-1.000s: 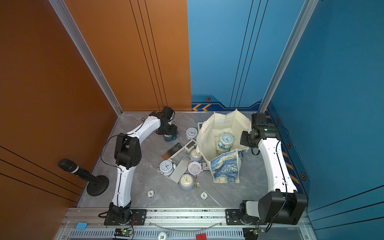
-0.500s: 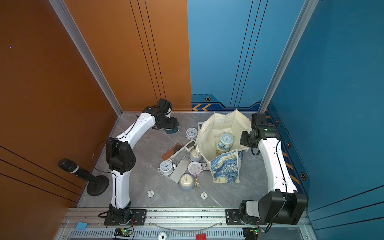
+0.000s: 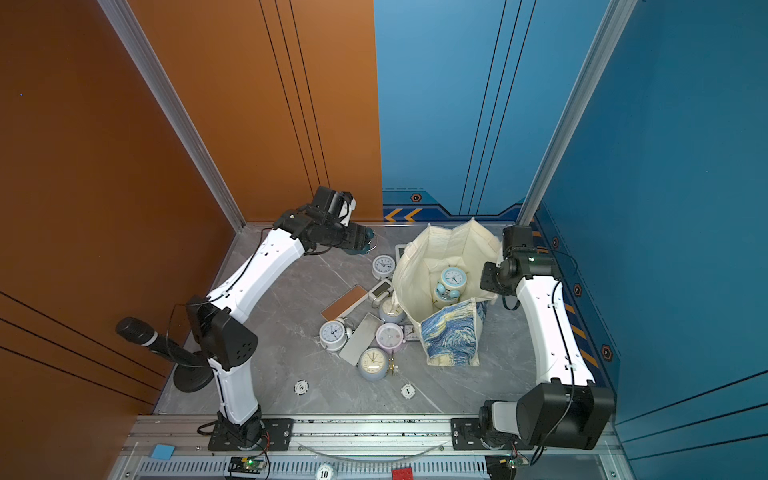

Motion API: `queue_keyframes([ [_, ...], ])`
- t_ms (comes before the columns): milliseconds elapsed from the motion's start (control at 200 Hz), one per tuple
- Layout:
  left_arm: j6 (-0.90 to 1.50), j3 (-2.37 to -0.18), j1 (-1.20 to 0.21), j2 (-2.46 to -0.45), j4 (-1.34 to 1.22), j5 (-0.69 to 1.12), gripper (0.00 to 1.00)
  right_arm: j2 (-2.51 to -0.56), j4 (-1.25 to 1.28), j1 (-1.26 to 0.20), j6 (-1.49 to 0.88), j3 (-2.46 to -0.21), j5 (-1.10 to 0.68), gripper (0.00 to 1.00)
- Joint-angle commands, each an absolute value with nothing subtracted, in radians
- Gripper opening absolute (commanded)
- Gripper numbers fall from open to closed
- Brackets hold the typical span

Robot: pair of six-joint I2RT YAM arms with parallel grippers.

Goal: Put the alarm clock into the canvas bag
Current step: Place the alarm at the canvas bag.

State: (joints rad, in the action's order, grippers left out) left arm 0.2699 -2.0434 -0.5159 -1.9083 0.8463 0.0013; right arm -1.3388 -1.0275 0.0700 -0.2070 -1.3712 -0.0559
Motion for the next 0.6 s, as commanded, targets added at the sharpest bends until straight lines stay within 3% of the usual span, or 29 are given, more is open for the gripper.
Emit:
queue_keyframes([
  [0,0.249,-2.073,-0.549,-1.847,0.772,-0.009,0.65,-1.329,-1.040,0.057,-0.199,-1.360,-0.051,0.09],
  [596,0.207,-2.106,-0.810,-1.866,0.578,0.013,0.63,-1.324,-1.040,0.055,-0.199,-1.356,-0.045,0.09],
])
